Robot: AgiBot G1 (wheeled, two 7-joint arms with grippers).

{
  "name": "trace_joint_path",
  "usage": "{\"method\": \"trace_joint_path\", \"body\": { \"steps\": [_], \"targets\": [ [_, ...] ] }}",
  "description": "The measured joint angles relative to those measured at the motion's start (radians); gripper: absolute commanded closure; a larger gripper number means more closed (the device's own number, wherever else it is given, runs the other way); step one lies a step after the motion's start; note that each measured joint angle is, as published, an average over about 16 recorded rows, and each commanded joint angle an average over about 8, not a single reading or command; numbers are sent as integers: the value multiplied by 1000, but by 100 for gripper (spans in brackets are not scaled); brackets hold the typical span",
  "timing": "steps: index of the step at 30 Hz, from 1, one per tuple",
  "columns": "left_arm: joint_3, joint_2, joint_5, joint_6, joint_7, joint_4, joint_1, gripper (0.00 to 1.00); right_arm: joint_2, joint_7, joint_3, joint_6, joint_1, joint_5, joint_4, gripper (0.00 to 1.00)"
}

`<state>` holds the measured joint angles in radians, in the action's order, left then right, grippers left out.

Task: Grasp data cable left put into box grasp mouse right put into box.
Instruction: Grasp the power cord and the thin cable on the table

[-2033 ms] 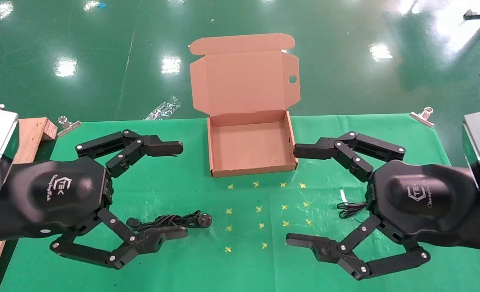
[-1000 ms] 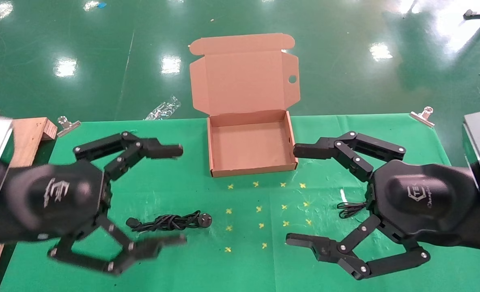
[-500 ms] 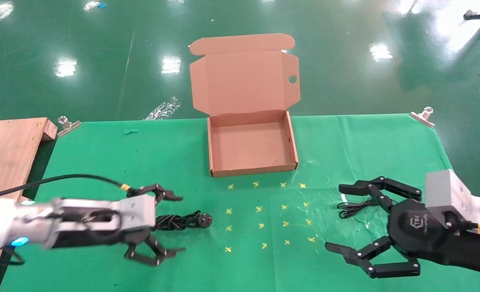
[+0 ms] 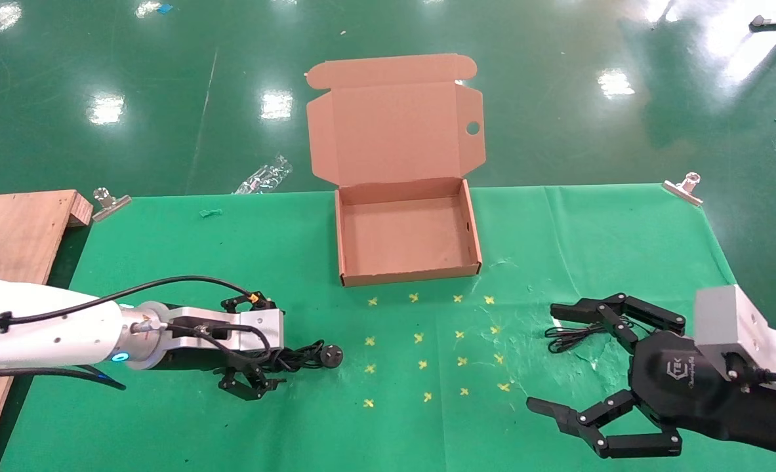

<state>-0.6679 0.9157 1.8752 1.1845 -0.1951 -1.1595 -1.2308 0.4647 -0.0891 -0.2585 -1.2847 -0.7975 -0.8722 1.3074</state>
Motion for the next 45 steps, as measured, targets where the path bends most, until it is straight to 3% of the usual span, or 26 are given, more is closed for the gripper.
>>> {"method": "trace_joint_path", "body": {
  "steps": [11, 22, 34, 45],
  "targets": [
    [-12, 28, 19, -8, 16, 46, -11, 0, -21, -38, -28, 23, -10, -76, 12, 0],
    [-12, 34, 13, -4, 27, 62, -18, 0, -5, -3, -131, 44, -129, -392, -73, 0],
    [-12, 34, 12, -4, 30, 66, -19, 0, 216, 194, -268, 26, -435, -744, -460, 0],
    [-12, 35, 12, -4, 31, 66, -19, 0, 403, 377, -335, 52, -661, -876, -863, 0]
  ]
}}
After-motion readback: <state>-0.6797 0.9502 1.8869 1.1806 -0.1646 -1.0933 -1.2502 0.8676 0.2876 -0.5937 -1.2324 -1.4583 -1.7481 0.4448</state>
